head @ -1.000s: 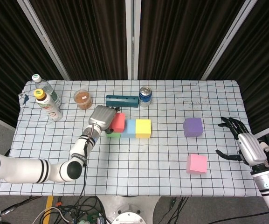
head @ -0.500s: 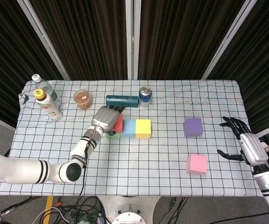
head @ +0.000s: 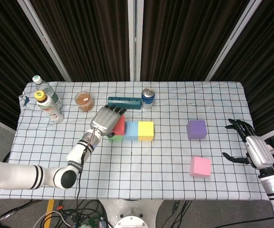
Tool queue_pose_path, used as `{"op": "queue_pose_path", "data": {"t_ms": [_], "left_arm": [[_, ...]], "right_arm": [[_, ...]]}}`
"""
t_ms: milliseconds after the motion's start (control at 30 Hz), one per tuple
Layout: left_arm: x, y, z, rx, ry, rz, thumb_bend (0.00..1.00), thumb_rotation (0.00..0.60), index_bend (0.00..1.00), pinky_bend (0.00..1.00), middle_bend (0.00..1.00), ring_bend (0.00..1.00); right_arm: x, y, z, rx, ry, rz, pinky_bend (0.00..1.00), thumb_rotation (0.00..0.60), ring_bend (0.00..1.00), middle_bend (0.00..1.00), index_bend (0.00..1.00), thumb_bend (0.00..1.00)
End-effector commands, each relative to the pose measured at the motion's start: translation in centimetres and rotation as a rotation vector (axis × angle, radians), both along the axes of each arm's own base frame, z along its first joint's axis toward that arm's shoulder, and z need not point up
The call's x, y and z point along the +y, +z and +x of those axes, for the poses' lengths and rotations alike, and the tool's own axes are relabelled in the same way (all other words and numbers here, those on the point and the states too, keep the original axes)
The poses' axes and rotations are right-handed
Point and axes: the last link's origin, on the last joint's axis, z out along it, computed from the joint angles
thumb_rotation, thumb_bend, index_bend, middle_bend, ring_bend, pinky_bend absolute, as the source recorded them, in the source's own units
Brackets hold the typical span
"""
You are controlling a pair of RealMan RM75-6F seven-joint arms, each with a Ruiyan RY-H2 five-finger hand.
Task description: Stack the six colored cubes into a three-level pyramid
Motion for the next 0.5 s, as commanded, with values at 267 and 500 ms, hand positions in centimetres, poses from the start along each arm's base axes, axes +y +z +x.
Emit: {"op": "queue_pose_path", "data": {"t_ms": [267, 500], "left_arm": [[0.37, -0.52, -1.01, 0.017, -0.011, -0.021, 0.14, 0.6, 0.17, 0.21, 0.09, 0.1], [0.64, -1.03, -1.01, 0.006, -0.026, -0.022, 0.15, 0.6, 0.24, 0.21, 0.1, 0.1]], "right_arm": [[-0.01, -0.18, 0.0, -0.003, -0.001, 0.004, 0.0, 0.6, 0.0, 0.21, 0.0, 0.13], [-0.05, -0.18, 0.1, -0.001, 0.0, 0.001, 0.0, 0.6, 0.0, 0.21, 0.0, 0.13]]}}
